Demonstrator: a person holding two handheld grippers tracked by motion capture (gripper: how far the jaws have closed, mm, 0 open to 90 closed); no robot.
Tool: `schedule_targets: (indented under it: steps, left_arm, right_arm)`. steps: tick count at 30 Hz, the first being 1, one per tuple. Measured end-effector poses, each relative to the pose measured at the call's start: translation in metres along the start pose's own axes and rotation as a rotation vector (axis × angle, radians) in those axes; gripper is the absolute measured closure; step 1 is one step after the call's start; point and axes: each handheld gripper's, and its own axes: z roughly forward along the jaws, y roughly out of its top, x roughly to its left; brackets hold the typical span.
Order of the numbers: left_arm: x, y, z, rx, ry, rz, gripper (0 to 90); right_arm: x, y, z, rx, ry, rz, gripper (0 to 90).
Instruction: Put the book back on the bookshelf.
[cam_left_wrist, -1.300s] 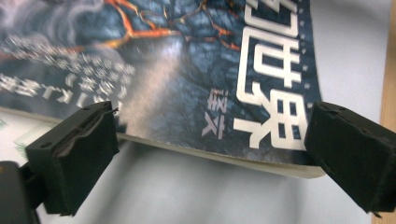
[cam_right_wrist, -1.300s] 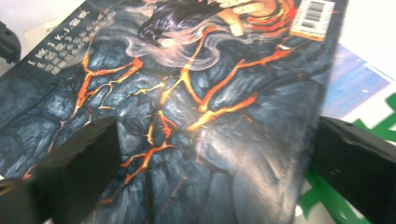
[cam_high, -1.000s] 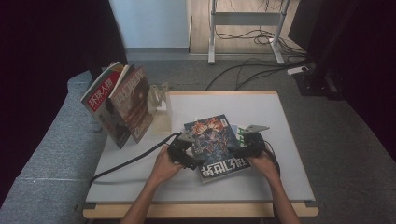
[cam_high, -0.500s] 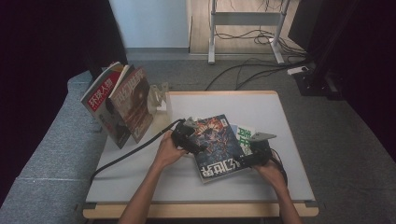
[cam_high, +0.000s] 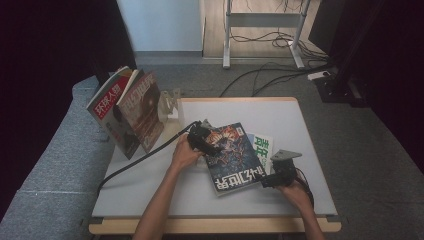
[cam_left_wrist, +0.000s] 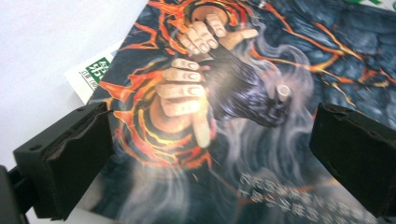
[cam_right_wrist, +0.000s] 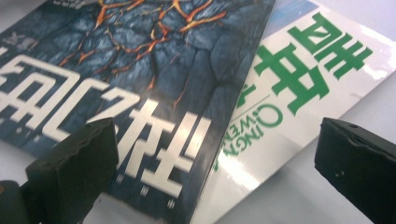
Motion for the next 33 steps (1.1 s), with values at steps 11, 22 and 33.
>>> schedule_targets:
  steps: [11,22,33]
  left_arm:
    - [0.016,0.001,0.008,-0.005,0.024,-0.017,0.0]
    - [0.022,0.0,0.011,0.002,0.013,-0.052,0.0]
    - [0.015,-0.001,0.009,0.012,0.047,-0.069,0.0]
  right_arm:
    - [0.005,-0.009,-0.006,-0.002,0.014,-0.011,0.3]
    - [0.004,-0.013,-0.008,0.007,0.013,-0.016,1.2]
    - [0.0,-0.014,-0.008,0.007,-0.01,-0.011,0.0]
